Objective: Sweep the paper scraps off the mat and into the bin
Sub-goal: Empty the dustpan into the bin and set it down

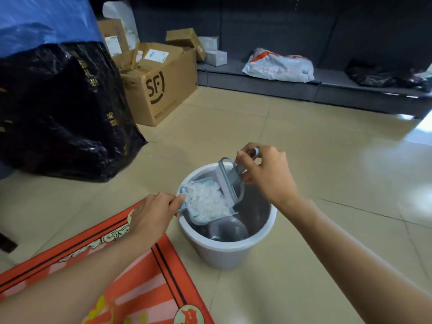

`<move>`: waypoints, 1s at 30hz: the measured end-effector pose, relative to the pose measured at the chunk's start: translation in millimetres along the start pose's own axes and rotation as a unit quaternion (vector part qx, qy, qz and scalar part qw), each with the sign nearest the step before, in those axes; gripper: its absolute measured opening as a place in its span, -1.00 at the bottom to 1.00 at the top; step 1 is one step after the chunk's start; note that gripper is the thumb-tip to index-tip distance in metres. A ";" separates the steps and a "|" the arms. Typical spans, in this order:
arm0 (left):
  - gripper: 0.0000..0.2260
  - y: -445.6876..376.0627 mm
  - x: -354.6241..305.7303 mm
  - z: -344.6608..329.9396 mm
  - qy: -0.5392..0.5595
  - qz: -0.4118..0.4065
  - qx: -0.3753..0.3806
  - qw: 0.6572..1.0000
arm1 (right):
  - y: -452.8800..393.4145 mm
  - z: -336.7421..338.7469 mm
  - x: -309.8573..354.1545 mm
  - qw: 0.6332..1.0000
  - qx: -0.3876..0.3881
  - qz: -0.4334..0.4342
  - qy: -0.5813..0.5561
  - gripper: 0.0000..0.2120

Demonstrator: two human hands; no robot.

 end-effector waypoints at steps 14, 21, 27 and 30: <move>-0.51 -0.9 -16.0 13.7 -0.163 -0.060 -0.026 0.984 | 24.0 -15.2 -26.2 0.995 -0.050 -0.072 -0.039 -0.81; -0.51 -3.4 -17.3 10.2 -0.192 -0.072 -0.024 0.978 | 38.7 -28.8 -9.1 0.986 -0.053 -0.081 -0.138 -0.77; -0.51 -4.5 -23.1 20.6 -0.206 -0.093 -0.035 0.974 | 48.6 -30.9 -34.6 0.991 -0.080 -0.103 -0.032 -0.79; -0.56 -3.0 -32.1 26.0 -0.247 -0.112 -0.043 0.962 | 53.1 -21.5 -40.7 0.987 -0.098 -0.117 -0.052 -0.81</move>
Point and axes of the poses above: each hand's wrist, its own y-axis away from the middle knuckle, its own z-axis out of the back of the hand, x = y × z, the point moved 7 cm from there along -y, towards the middle knuckle, and after that the axes turned 4 degrees about y, right-handed, at the moved point
